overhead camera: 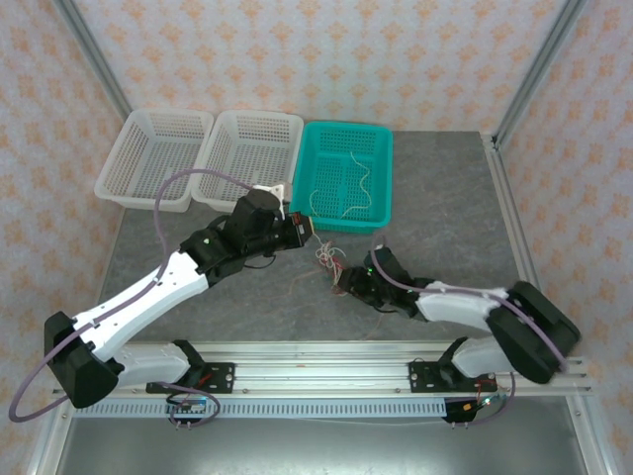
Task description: Untangle the cables
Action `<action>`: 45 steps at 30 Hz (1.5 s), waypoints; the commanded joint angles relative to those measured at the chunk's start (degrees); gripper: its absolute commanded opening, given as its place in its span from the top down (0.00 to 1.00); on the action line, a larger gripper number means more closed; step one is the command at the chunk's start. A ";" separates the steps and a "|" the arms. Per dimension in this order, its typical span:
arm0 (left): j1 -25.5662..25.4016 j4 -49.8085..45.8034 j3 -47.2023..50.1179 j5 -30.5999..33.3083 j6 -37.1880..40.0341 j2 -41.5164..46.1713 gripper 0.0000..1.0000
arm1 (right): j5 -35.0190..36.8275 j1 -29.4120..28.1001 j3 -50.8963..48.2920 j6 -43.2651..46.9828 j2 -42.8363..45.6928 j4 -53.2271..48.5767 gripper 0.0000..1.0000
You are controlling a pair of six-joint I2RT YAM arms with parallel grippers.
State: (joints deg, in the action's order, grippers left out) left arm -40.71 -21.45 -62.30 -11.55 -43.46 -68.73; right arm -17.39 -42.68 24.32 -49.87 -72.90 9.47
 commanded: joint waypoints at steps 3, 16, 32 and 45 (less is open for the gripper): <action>0.56 2.98 0.84 -0.22 0.35 0.84 1.00 | 9.77 -1.56 0.26 16.19 17.90 -8.80 0.34; 0.33 1.39 1.30 -0.23 0.84 1.84 1.00 | 1.94 -3.72 5.42 57.67 -2.20 23.32 0.28; 7.21 -6.64 -14.68 3.20 0.50 10.40 1.00 | 4.95 -6.88 8.19 34.51 -31.77 30.47 0.71; 14.40 -14.25 -35.71 6.10 7.69 7.73 1.00 | 11.47 -7.11 1.26 33.17 -27.01 29.87 0.55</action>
State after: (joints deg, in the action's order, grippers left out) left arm -27.33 -38.37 -95.94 -9.13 -38.24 -61.06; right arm -8.88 -50.11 28.32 -16.56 -99.11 48.82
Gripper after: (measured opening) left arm 0.047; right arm 0.440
